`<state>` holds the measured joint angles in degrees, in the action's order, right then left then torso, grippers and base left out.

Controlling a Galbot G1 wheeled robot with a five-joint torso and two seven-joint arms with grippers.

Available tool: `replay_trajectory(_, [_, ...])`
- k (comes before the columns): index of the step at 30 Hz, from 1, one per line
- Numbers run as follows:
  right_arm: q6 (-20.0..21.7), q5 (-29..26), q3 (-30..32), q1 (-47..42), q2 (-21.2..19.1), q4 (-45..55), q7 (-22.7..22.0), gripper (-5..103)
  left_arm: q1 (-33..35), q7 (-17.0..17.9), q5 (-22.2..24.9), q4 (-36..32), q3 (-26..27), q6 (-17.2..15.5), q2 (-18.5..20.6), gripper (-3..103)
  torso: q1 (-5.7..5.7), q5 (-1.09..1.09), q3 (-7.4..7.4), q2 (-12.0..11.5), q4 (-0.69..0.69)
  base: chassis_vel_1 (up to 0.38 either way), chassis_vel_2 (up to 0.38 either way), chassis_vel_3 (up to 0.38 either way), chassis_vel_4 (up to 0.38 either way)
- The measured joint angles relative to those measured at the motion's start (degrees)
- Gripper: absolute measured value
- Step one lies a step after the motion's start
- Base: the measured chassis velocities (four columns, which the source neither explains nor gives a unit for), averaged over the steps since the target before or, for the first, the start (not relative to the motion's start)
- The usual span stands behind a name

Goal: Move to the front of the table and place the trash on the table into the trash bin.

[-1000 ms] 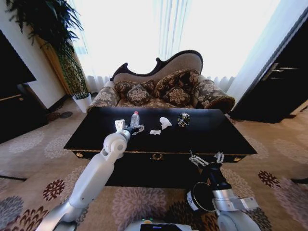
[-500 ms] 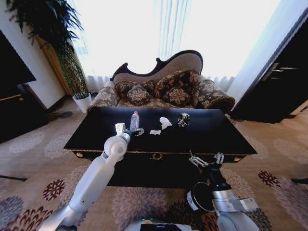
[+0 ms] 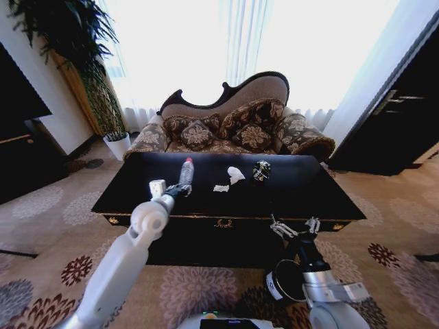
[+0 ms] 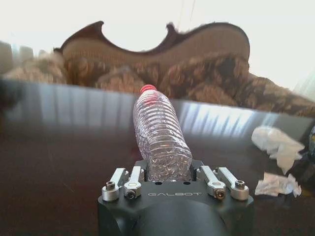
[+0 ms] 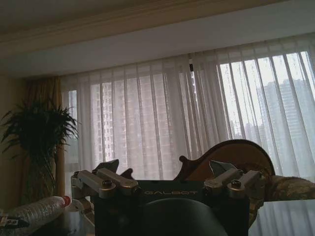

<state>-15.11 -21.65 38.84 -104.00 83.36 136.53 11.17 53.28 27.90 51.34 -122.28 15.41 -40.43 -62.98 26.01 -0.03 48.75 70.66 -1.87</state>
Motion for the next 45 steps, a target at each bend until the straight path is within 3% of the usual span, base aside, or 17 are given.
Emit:
replay_trajectory(1, [0.0, 0.0, 0.0, 0.0, 0.0, 0.0, 0.0, 100, 0.0, 0.0, 0.0, 0.0, 0.0, 0.0, 0.0, 40, 0.00, 0.00, 0.00, 0.0, 0.00, 0.000, 0.000, 0.000, 0.000])
replay_trajectory(4, [0.8, -8.4, -2.1, -0.1, -0.9, 0.2, 0.5, 100, 3.7, -14.6, -7.2, -3.2, 3.9, 6.1, 1.8, 40, 0.00, 0.01, 0.00, 0.0, 0.02, 0.000, 0.000, 0.000, 0.000])
replay_trajectory(5, [0.8, -8.4, -2.1, -0.1, -0.9, 0.2, 0.5, 100, 3.7, -14.6, -7.2, -3.2, 3.9, 6.1, 1.8, 40, 0.00, 0.01, 0.00, 0.0, 0.02, 0.000, 0.000, 0.000, 0.000])
replay_trajectory(7, [2.2, -18.4, -4.3, -0.6, -1.7, 1.8, 2.3, 100, 6.0, -25.4, -12.0, -6.0, 6.0, 14.0, 3.3, 40, 0.00, 0.01, 0.00, 0.0, 0.01, 0.000, 0.000, 0.000, 0.000])
replay_trajectory(8, [2.5, -22.1, -4.8, -0.7, -1.9, 2.4, 3.8, 100, 6.6, -28.4, -14.1, -6.7, 6.4, 17.5, 3.8, 40, 0.00, 0.01, 0.00, 0.0, 0.01, 0.000, 0.000, 0.000, 0.000])
replay_trajectory(9, [2.5, -22.1, -4.8, -0.7, -1.9, 2.4, 3.8, 100, 6.6, -28.4, -14.1, -6.7, 6.4, 17.5, 3.8, 40, 0.00, 0.01, 0.00, 0.0, 0.01, 0.000, 0.000, 0.000, 0.000])
replay_trajectory(10, [3.2, -26.1, -5.6, -0.7, -2.2, 3.5, 5.1, 100, 7.4, -31.7, -17.6, -7.6, 6.9, 21.3, 4.4, 40, -0.01, 0.01, 0.00, 0.0, 0.01, 0.000, 0.000, 0.000, 0.000])
replay_trajectory(12, [4.2, -29.9, -6.9, -0.6, -2.3, 4.8, 5.5, 100, 8.5, -35.6, -22.0, -8.4, 7.2, 25.4, 5.2, 40, 0.00, 0.01, 0.00, 0.0, 0.01, 0.000, 0.000, 0.000, 0.000])
replay_trajectory(18, [5.2, -34.7, -9.1, -0.3, -2.5, 6.3, 5.4, 100, 10.3, -41.5, -27.6, -8.9, 7.5, 30.4, 6.3, 40, 0.00, 0.00, 0.00, 0.0, 0.01, 0.000, 0.000, 0.000, 0.000])
replay_trajectory(21, [5.3, -35.2, -9.5, -0.3, -2.4, 6.4, 5.4, 100, 11.1, -47.3, -30.6, -9.5, 7.0, 33.4, 7.2, 40, 0.01, 0.01, 0.00, 0.0, 0.01, 0.000, 0.000, 0.000, 0.000])
replay_trajectory(28, [5.2, -31.5, -9.3, -0.1, -2.3, 6.5, 4.5, 100, 10.4, -52.6, -33.6, -9.3, 3.6, 36.4, 9.2, 40, 0.00, 0.01, 0.00, 0.0, 0.01, 0.000, 0.000, 0.000, 0.000])
replay_trajectory(32, [4.8, -26.4, -9.0, -0.5, -1.8, 6.6, 4.0, 100, 8.4, -56.4, -36.4, -7.9, 0.1, 38.9, 11.5, 40, 0.00, 0.02, 0.00, 0.0, 0.00, 0.000, 0.000, 0.000, 0.000])
replay_trajectory(40, [4.9, -22.8, -10.2, -0.4, -0.9, 6.7, 4.0, 100, 6.0, -58.6, -38.2, -6.5, -3.3, 42.1, 13.3, 40, 0.01, 0.01, 0.00, 0.0, 0.01, 0.000, 0.000, 0.000, 0.000])
replay_trajectory(45, [5.0, -25.5, -11.8, -0.6, -0.4, 6.8, 3.7, 100, 5.8, -58.4, -39.1, -5.8, -5.1, 44.0, 13.1, 39, 0.00, 0.01, 0.00, 0.0, 0.01, 0.000, 0.000, 0.000, 0.000])
